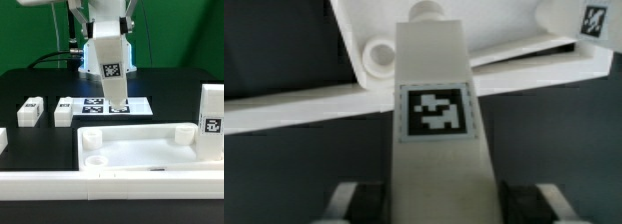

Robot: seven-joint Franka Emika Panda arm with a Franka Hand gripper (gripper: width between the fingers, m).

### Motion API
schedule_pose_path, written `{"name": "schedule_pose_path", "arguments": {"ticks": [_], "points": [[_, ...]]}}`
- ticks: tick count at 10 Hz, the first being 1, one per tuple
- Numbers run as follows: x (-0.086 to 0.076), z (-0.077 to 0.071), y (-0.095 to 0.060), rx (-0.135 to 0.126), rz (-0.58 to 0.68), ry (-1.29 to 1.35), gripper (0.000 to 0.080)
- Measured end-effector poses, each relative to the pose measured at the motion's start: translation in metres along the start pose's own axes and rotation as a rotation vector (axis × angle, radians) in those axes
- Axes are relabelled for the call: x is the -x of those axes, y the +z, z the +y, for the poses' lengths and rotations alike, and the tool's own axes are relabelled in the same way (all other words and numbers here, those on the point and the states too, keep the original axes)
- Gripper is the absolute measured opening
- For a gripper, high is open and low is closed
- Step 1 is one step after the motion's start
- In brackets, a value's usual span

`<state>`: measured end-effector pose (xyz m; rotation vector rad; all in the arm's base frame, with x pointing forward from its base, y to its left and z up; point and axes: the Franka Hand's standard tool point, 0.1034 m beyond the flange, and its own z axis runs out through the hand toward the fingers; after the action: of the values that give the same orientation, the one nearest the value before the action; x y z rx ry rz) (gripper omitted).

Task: Assemble desk

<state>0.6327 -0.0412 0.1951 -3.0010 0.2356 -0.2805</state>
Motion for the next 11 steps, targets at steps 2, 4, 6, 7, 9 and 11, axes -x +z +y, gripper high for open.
{"name": "schedule_pose_path", "arguments": {"ticks": [2,4,6,7,9,11], "points": [[-0.008,0.006,0.000,0.027,0.130,0.002,0.0291],[-0.010,0.014,0.006,0.066,0.283,-0.009,0.0291],[0.003,0.018,0.021,0.095,0.347,-0.011,0.0291],[0.006,0.022,0.028,0.109,0.362,-0.014,0.0291],[0.012,0.028,0.036,0.122,0.365,-0.013,0.0291],[0.015,0.027,0.043,0.125,0.357,-0.014,0.0291]]}}
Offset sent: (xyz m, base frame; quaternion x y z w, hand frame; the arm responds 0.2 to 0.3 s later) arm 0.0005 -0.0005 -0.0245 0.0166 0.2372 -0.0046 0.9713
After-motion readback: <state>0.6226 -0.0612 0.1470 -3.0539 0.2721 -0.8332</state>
